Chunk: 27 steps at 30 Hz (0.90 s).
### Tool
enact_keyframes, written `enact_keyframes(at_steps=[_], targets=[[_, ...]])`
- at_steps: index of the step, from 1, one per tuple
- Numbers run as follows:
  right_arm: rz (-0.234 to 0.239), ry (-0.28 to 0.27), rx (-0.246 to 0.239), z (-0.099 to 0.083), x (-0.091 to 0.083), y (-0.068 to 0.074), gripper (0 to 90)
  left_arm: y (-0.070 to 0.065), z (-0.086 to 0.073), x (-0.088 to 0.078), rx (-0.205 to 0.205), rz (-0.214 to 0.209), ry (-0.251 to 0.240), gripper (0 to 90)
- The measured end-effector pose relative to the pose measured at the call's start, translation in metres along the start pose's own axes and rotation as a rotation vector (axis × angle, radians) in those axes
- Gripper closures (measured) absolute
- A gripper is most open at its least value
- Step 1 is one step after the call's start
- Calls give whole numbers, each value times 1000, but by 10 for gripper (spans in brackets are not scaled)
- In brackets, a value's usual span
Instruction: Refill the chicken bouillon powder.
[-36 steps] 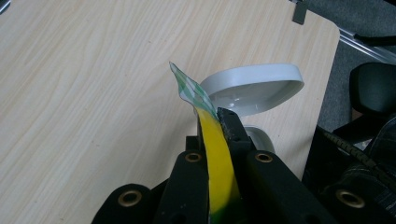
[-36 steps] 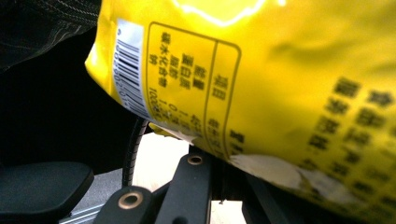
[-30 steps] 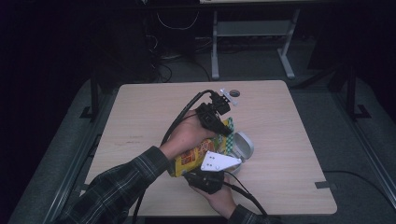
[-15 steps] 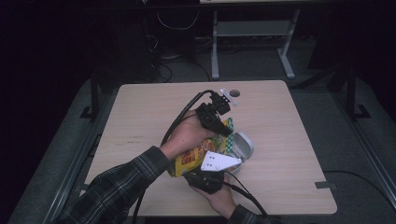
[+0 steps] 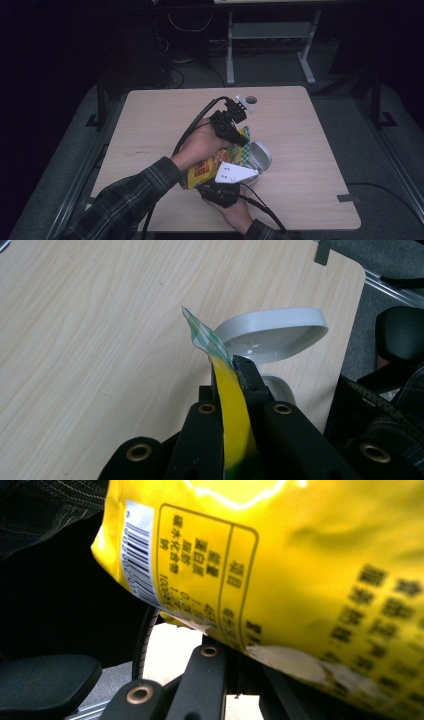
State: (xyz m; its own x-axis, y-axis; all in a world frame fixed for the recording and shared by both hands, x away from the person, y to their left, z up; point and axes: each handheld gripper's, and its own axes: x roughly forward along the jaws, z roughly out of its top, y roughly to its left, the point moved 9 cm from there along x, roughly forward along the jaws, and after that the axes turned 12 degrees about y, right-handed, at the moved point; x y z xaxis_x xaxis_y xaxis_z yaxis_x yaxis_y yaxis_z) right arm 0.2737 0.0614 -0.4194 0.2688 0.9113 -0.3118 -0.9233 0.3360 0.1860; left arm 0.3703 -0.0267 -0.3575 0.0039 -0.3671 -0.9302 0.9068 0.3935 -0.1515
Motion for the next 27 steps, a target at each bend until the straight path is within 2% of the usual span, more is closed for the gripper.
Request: enact_keyframes(at_steps=[27], targets=[[5,-1,9,0,0,0,900,0,0,1,-1,3,0,894]])
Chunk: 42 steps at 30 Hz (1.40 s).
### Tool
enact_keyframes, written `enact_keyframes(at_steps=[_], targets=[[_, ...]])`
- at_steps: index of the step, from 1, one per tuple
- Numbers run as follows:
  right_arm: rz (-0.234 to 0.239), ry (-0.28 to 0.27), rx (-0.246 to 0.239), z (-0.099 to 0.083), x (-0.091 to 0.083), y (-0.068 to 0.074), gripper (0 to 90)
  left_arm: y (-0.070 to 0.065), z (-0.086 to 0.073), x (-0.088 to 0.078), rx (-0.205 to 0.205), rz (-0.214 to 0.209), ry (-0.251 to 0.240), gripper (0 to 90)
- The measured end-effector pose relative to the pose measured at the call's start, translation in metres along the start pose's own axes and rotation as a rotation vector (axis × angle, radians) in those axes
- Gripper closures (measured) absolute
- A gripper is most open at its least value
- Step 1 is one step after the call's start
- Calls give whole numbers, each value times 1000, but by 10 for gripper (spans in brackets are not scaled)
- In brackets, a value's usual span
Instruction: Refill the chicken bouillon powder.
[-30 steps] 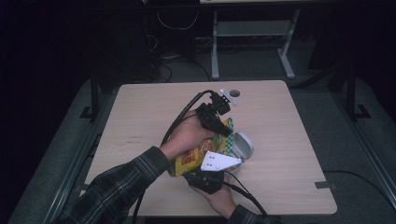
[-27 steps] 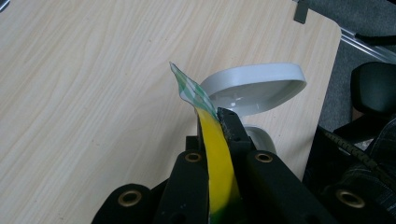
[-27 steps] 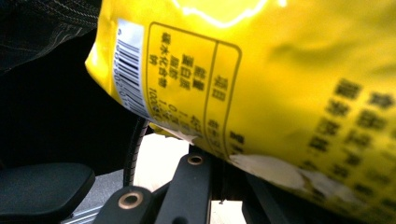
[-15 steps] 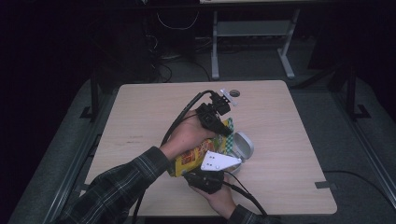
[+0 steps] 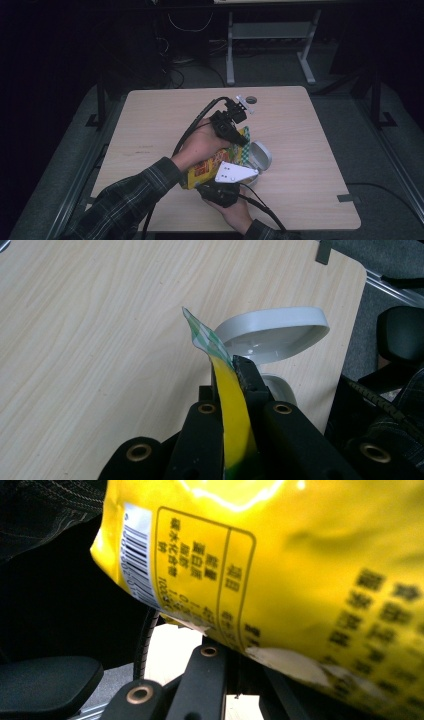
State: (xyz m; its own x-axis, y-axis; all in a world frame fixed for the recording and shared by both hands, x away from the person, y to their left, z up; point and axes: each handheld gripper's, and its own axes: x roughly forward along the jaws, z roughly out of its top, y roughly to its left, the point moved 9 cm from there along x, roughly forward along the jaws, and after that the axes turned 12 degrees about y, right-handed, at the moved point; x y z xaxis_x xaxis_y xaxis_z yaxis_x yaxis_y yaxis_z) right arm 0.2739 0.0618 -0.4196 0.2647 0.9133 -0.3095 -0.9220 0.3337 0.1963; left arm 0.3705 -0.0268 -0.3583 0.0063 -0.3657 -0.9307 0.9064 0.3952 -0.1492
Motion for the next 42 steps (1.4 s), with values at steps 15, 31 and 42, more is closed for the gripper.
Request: enact_keyframes(at_steps=[15,31,42], targets=[[7,-1,11,0,1,0,900,1,0,1,-1,1,4,894],[8,-4,15,0,1,0,900,1,0,1,0,2,6,894],[13,-6,26,0,0,-1,900,1,0,2,0,2,9,893]])
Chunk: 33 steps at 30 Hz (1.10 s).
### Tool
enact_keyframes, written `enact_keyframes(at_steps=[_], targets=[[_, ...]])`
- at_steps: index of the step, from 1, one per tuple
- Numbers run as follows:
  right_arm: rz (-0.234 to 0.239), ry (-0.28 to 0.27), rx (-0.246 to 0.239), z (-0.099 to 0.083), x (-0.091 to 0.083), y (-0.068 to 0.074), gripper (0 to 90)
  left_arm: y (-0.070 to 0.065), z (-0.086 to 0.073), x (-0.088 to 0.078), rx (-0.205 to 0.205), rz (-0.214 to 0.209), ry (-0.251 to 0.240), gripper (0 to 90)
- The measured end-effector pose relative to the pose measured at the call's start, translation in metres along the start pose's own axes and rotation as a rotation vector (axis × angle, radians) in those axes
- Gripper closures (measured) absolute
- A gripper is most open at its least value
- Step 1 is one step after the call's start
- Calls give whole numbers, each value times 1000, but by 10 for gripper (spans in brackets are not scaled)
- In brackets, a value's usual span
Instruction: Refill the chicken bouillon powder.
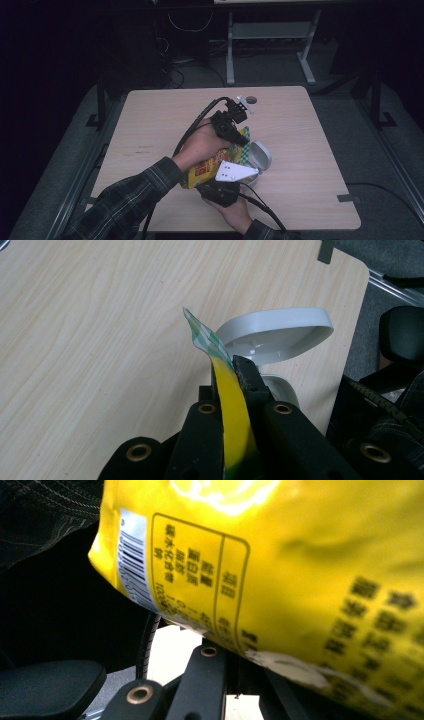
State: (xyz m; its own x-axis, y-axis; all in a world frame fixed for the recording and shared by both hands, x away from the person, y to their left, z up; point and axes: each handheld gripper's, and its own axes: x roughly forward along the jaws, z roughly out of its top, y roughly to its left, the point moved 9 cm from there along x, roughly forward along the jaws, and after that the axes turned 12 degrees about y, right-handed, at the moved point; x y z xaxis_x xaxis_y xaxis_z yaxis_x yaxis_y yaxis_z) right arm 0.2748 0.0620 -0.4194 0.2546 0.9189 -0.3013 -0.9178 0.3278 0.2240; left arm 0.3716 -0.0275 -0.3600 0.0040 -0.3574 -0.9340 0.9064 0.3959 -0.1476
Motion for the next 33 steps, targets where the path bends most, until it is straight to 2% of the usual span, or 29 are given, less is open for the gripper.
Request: enact_keyframes(at_steps=[18,33], targets=[[7,-1,16,1,-1,-1,900,1,2,2,-5,-2,6,893],[12,-3,9,1,-1,-3,900,2,3,2,-5,1,9,893]])
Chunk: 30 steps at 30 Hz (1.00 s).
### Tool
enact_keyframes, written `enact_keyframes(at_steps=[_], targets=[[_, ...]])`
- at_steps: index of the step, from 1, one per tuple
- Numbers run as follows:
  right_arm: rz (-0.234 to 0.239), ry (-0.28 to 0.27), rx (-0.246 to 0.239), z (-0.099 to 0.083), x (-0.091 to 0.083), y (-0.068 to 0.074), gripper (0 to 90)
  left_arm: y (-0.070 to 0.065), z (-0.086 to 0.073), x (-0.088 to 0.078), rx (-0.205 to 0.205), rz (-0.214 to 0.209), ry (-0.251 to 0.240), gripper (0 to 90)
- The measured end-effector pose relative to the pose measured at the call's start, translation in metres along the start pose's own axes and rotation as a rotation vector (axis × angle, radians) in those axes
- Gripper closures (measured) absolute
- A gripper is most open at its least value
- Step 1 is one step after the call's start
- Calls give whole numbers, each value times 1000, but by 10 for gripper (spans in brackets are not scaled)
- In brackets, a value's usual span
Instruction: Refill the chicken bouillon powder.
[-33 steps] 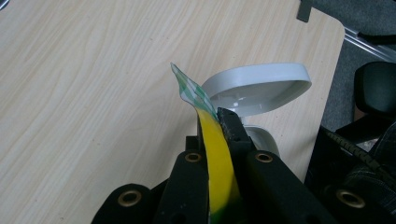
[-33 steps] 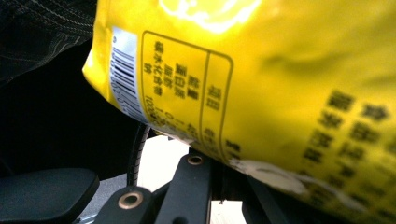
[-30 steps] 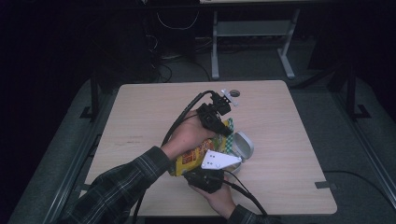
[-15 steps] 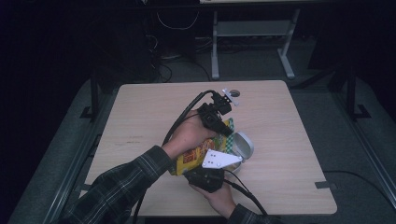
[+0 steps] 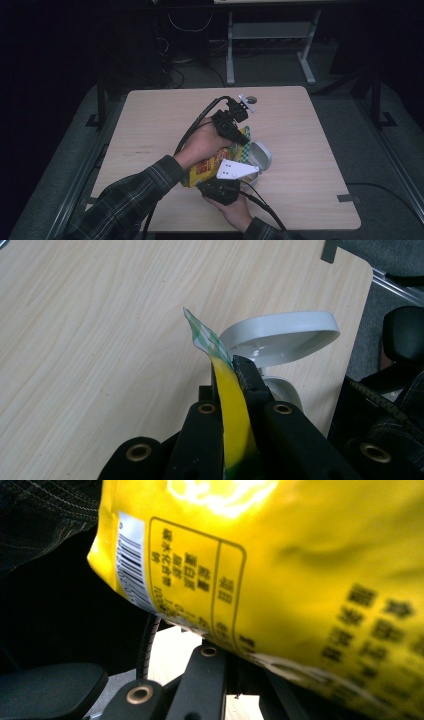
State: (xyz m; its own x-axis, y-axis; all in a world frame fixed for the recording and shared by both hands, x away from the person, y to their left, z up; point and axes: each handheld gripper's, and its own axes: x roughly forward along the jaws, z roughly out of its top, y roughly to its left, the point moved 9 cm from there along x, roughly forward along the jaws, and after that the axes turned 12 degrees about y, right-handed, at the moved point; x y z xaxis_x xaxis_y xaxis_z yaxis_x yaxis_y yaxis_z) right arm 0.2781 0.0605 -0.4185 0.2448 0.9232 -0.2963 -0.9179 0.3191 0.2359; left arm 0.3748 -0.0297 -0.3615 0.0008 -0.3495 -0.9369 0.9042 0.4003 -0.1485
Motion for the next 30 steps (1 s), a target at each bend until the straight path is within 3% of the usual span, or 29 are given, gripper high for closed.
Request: enact_keyframes(at_steps=[30], targets=[[3,0,2,-1,0,0,900,-2,0,2,1,-4,2,893]])
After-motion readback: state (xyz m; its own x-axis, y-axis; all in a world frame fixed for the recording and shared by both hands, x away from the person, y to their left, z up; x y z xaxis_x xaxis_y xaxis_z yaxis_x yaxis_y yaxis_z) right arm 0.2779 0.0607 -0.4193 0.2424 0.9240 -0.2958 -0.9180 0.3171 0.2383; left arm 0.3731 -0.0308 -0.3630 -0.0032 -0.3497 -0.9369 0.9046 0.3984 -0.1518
